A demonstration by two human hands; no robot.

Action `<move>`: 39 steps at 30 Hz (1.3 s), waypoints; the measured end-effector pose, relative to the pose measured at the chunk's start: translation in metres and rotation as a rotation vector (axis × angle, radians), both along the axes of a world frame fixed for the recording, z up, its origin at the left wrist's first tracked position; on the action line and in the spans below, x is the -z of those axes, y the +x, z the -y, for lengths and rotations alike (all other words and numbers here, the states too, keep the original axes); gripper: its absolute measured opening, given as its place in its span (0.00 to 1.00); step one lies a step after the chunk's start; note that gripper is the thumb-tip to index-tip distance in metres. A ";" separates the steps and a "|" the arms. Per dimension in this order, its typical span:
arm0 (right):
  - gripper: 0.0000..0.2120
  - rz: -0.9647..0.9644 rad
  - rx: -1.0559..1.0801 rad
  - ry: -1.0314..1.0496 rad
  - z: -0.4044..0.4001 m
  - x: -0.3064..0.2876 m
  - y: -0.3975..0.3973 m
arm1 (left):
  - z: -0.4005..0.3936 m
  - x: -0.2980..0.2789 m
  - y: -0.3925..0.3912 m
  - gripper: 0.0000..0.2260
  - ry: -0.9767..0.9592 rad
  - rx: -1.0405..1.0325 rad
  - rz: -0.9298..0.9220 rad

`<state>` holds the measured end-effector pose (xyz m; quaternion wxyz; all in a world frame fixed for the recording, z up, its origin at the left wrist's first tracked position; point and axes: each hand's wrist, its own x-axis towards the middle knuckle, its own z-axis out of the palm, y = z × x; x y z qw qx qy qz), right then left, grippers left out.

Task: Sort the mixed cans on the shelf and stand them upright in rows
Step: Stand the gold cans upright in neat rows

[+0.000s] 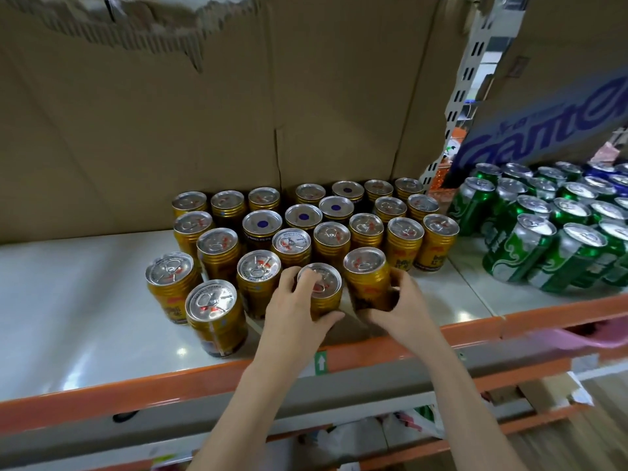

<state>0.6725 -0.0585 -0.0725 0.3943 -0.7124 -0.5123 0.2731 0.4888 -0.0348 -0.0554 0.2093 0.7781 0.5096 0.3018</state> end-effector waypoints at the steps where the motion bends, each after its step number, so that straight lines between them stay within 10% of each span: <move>1: 0.36 0.002 -0.008 0.001 0.004 -0.002 0.005 | -0.001 0.000 0.000 0.25 -0.017 -0.005 0.022; 12: 0.37 -0.020 -0.076 0.137 0.010 -0.046 0.073 | -0.014 0.000 0.048 0.38 -0.233 0.227 0.228; 20: 0.33 0.467 -0.300 0.119 -0.003 -0.081 0.117 | -0.029 -0.013 0.071 0.38 -0.369 0.338 0.175; 39: 0.33 0.180 -0.360 0.156 -0.001 -0.052 0.171 | 0.012 0.006 0.127 0.41 -0.020 -0.253 0.106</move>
